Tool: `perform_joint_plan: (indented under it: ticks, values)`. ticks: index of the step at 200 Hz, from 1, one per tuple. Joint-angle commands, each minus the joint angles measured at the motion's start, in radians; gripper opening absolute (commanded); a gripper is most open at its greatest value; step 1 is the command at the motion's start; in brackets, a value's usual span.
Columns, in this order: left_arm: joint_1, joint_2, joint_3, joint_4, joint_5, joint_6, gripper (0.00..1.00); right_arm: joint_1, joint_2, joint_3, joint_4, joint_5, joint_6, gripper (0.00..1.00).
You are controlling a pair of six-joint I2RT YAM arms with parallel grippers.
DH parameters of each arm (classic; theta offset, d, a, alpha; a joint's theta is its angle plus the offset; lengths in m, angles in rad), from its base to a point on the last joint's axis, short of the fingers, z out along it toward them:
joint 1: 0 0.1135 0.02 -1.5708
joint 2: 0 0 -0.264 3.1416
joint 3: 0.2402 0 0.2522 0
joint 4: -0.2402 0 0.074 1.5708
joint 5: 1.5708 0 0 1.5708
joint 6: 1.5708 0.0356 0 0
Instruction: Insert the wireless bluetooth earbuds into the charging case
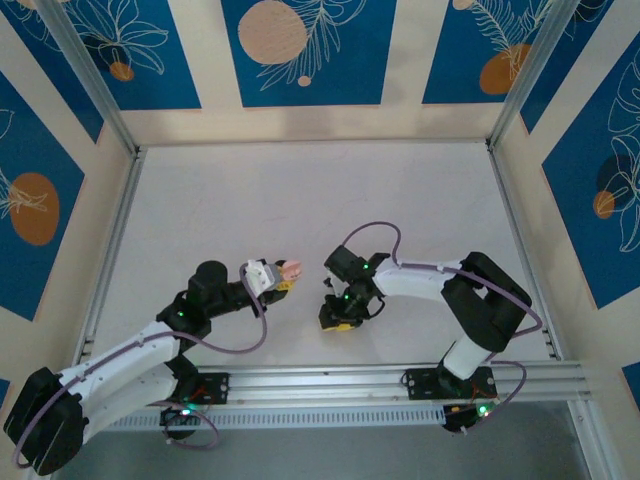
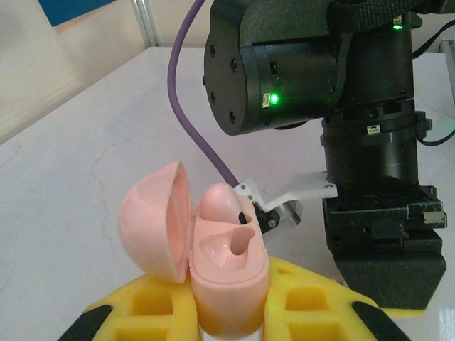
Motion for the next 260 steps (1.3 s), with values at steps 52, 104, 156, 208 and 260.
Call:
perform_joint_plan:
  ticks: [52, 104, 156, 208, 260]
  values:
    - [-0.008, -0.037, -0.001, -0.028, -0.018, 0.012, 0.17, -0.036, 0.051, 0.074, 0.026, 0.041, -0.043, 0.39]
    - [-0.007, -0.054, -0.005, -0.04, -0.023, 0.012, 0.17, -0.027, 0.106, 0.11, 0.037, 0.007, -0.073, 0.39]
    - [-0.007, -0.083, -0.008, -0.071, -0.032, 0.016, 0.17, 0.01, 0.141, 0.136, 0.013, -0.046, -0.121, 0.33]
    - [-0.008, -0.1, -0.012, -0.08, -0.035, 0.015, 0.17, 0.032, 0.174, 0.163, 0.014, -0.14, -0.19, 0.27]
    - [-0.008, -0.11, -0.013, -0.089, -0.039, 0.017, 0.17, 0.04, 0.054, 0.176, -0.051, -0.118, -0.189, 0.28]
